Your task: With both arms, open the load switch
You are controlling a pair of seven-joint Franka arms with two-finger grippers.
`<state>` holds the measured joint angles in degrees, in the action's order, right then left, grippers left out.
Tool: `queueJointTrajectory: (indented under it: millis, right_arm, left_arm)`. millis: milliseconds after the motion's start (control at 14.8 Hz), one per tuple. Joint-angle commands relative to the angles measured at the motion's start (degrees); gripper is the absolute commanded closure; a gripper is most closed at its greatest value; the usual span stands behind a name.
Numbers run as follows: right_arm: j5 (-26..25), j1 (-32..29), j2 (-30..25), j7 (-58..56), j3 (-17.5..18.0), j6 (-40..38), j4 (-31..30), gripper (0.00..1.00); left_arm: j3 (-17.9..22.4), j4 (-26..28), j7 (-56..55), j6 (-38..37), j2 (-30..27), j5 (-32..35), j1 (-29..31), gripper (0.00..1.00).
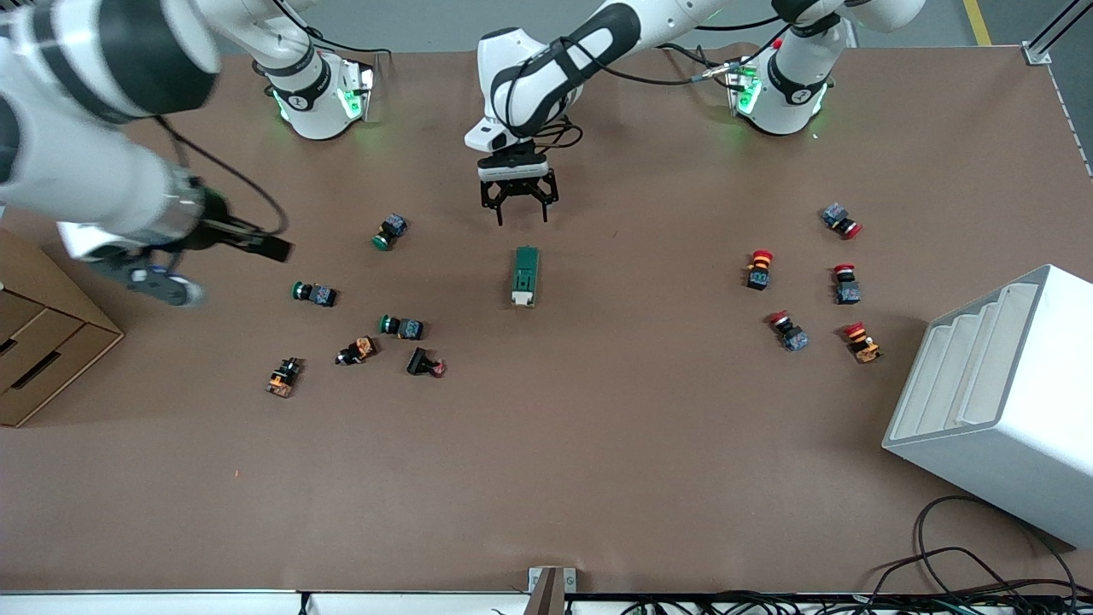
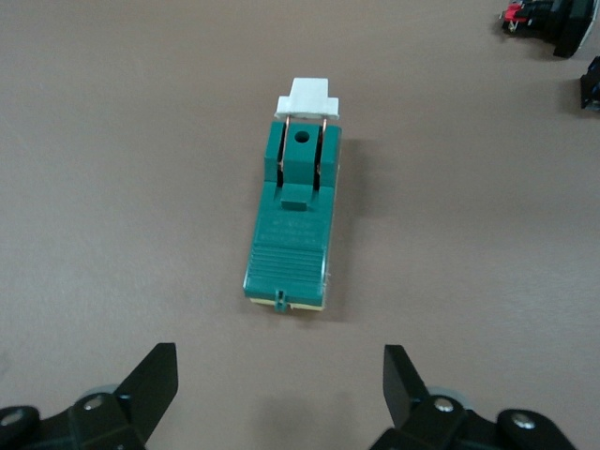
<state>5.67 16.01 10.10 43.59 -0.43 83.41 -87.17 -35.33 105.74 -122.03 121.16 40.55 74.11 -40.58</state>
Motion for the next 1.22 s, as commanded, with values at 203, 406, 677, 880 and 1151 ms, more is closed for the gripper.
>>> queueJointTrajectory:
  millis: [203, 406, 677, 880, 1151]
  right_arm:
    - [2.49, 12.45, 10.09, 29.75, -0.54, 8.32, 0.16, 0.00]
    - [3.56, 16.32, 16.32, 40.32, -0.54, 13.00, 2.17, 0.00]
    - [3.56, 20.98, 27.58, 52.97, -0.45, 15.72, 9.90, 0.00]
    - [4.34, 22.84, 31.63, 58.97, -0.45, 20.56, 10.18, 0.00]
    - [4.52, 23.28, 34.10, 62.31, -0.45, 22.32, 10.27, 0.00]
  left_arm:
    - [0.53, 2.19, -13.67, -5.39, 2.68, 15.61, -2.23, 0.04]
    - [0.53, 1.84, -14.72, -6.99, 4.10, 20.10, -2.05, 0.03]
    - [2.20, 2.19, -18.67, -8.73, 5.15, 25.55, -3.28, 0.04]
    - [2.20, 1.93, -19.12, -9.71, 6.38, 28.01, -3.19, 0.04]
    - [4.39, 1.75, -20.95, -11.12, 7.78, 30.22, -5.30, 0.04]
